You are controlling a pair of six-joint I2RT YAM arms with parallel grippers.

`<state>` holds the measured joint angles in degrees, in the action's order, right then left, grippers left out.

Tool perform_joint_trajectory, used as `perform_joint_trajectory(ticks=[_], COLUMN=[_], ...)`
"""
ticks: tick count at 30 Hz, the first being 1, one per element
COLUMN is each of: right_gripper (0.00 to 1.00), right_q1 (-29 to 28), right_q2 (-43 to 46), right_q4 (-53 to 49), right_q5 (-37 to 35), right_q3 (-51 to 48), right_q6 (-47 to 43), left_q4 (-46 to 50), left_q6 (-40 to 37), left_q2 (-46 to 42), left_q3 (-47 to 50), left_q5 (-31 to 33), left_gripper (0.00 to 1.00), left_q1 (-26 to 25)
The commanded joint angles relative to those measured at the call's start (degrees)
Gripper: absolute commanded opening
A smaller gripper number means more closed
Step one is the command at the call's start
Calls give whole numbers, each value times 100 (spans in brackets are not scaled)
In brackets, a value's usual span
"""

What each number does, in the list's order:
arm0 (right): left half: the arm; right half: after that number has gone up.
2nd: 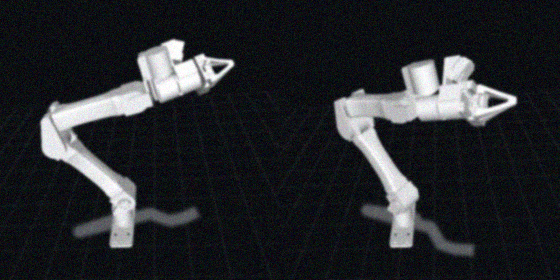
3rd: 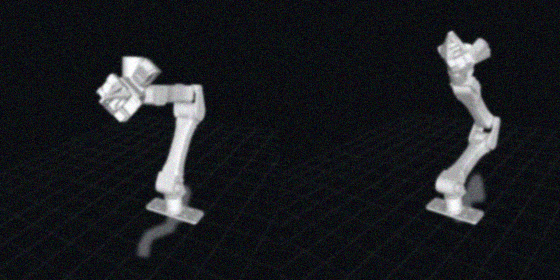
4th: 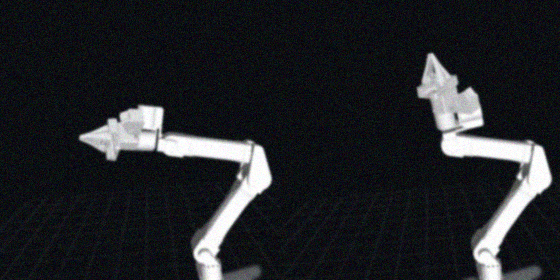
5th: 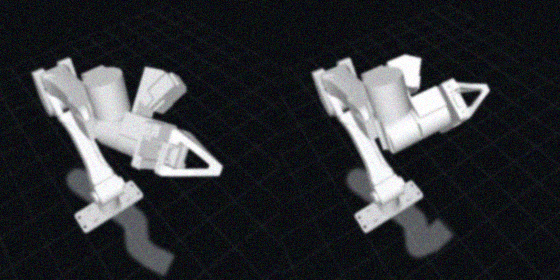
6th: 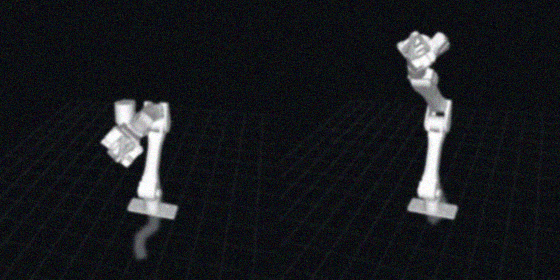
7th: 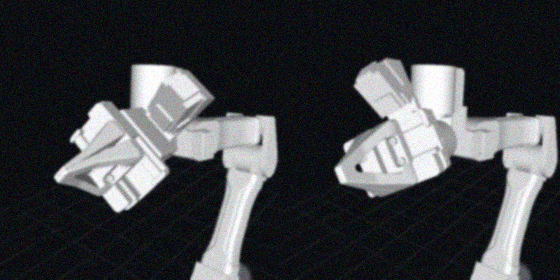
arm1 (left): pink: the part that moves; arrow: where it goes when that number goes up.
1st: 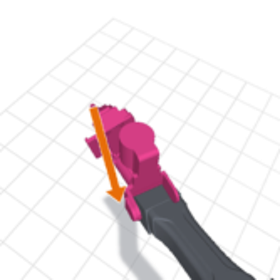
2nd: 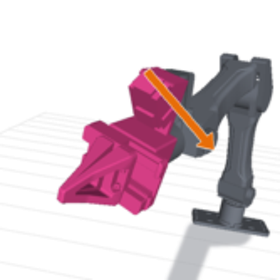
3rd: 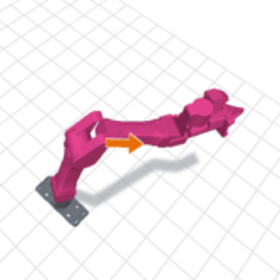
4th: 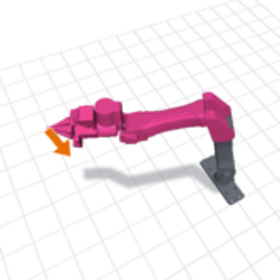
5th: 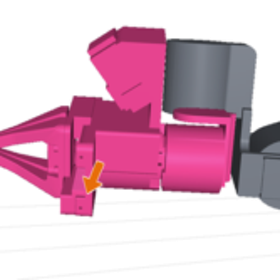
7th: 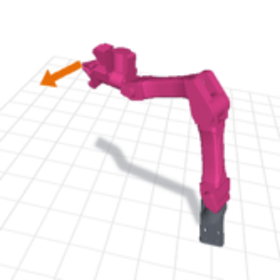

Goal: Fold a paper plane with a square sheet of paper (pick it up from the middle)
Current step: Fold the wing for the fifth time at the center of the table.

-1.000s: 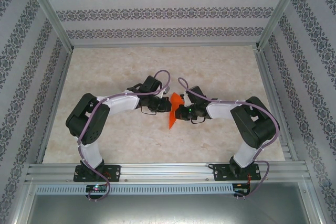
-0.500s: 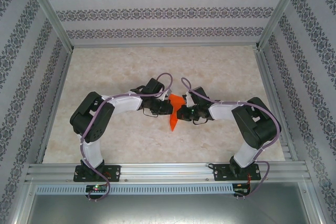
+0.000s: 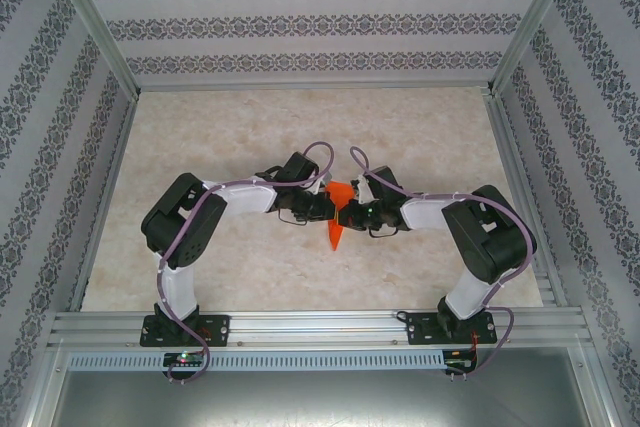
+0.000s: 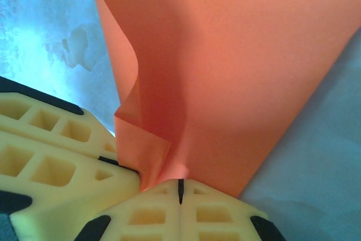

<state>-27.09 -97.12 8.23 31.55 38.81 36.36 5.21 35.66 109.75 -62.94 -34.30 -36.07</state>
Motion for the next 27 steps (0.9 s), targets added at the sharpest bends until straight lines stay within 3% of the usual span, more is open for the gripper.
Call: perform_joint_trajectory(ticks=[1, 10, 16, 27], right_gripper=[3, 3, 5, 5], right_q1=[67, 100, -29, -174], right_q2=[33, 534, 785, 229], right_q4=[204, -111, 212, 217], right_q5=[145, -14, -333, -460], right_q3=[-126, -146, -465, -279], right_q6=[92, 238, 1455, 1586], left_q4=[-204, 120, 1, -149], left_q6=[75, -88, 16, 90], left_q2=[83, 16, 11, -68], left_q3=[-110, -114, -70, -33], left_q5=[-63, 318, 357, 231], left_gripper=[10, 10, 10, 10], left_q1=[-80, -70, -75, -75])
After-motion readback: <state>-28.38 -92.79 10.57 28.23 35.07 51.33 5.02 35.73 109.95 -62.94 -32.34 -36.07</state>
